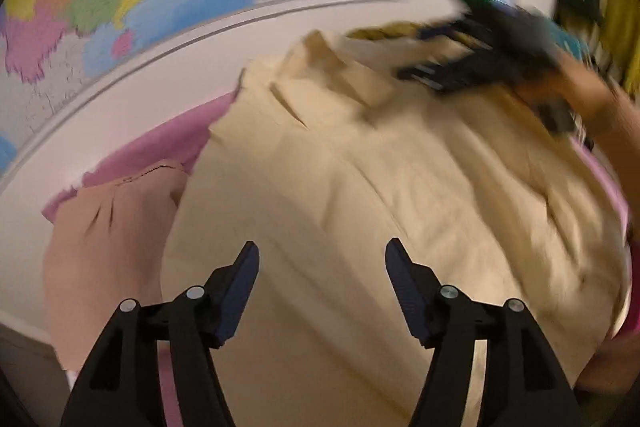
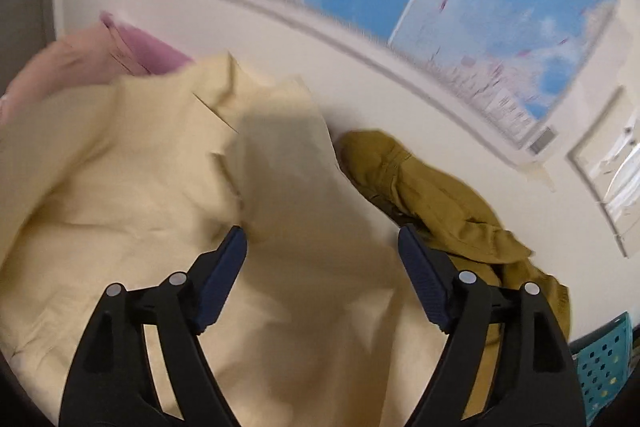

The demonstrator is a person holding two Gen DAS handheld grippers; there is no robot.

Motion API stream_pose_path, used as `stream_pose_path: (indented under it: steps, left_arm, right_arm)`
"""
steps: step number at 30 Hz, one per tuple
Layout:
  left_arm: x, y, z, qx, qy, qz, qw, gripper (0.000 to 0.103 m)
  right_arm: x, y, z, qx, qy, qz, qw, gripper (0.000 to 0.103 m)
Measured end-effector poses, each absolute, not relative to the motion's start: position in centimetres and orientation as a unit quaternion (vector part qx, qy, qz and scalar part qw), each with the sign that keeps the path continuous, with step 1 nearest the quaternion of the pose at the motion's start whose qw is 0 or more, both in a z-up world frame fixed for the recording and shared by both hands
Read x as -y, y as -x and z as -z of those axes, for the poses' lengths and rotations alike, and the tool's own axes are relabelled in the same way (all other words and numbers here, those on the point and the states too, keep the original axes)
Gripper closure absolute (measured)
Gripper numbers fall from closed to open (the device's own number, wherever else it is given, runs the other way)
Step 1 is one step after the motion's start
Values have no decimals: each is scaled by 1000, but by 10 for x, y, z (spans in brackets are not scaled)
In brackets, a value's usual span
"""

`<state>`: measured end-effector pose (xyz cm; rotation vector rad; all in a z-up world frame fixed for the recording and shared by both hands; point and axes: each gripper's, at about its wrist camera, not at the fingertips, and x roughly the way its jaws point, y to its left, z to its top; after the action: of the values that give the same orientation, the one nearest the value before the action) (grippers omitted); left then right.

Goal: Fold large clothes
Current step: 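Lower the cream shirt onto the bed and open both grippers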

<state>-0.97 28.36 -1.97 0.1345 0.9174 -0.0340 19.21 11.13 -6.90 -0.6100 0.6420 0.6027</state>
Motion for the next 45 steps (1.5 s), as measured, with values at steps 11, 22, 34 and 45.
stream_pose_path:
  steps: [11,22,34,45]
  left_arm:
    - [-329,37,31,-461,-53,-78,882,99]
    - [-469,8,43,-482,24,-213,849,66]
    - [-435,37,2,-375,-14,-242,895,34]
    - [-369,44,-7,-346,-15,-169,923,30]
  right_arm:
    - [-65,-233,34,-322,172,-299,882,102]
    - [-18,-243,27,-342,91,-297,887,67]
    - [88,-140,36,-359,113,-317,870,38]
    - [179,-23,128,-489,7,-346,801,42]
